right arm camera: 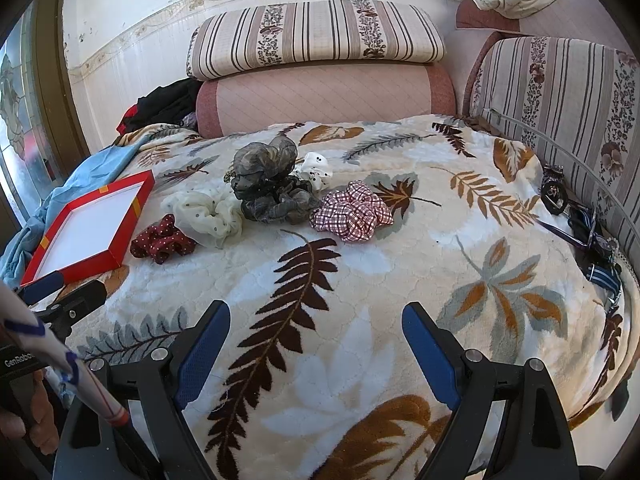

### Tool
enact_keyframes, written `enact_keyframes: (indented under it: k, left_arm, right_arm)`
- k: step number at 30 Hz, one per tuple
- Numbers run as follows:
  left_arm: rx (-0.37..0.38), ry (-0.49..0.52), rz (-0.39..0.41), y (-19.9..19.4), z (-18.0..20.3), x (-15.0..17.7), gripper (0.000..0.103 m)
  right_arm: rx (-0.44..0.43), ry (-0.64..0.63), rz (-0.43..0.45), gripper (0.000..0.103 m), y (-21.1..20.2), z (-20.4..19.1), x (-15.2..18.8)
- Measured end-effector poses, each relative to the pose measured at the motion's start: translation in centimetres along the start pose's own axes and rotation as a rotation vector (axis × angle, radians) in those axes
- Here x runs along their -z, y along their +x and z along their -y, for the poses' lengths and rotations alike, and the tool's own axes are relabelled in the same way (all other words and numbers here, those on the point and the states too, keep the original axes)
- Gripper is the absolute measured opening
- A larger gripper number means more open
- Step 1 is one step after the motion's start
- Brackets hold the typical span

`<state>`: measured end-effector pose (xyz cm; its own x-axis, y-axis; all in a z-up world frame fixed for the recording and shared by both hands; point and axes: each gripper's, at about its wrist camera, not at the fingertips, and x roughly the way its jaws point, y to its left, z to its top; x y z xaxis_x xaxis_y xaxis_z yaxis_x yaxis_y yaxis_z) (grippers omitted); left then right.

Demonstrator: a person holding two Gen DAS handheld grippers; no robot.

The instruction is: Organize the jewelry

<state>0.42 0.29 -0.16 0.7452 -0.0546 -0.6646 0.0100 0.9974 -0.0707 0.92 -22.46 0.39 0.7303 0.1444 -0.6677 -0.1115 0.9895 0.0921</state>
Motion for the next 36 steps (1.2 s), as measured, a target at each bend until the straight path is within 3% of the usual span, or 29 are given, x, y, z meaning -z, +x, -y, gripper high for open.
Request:
enact_keyframes:
  k: [8,13,28,36]
  left_arm:
    - [-0.006,0.02,0.037,0.8,0.6,-3.4,0.103]
    - [-0.018,0.032,-0.008,3.8,1.2,-4.7,0.103]
    - [-0.019,0.018,-0.043,5.9,0.7,-4.6,0.103]
    - [-0.021,0.035,-0.041,6.2,0.9,-5.0,0.103]
  right_arm:
    - [-0.004,0.015,-0.007,0.091,0.6,0.2,-1.0]
    - [0.01,0.006,0.013,0.091,1.0,0.1,-2.7]
    - [-0.024,0.034,-0.033,0.091,4.1,0.9,-5.4]
    - [-0.061,0.104,-0.084,0.083,6.6,2.9,-7.8]
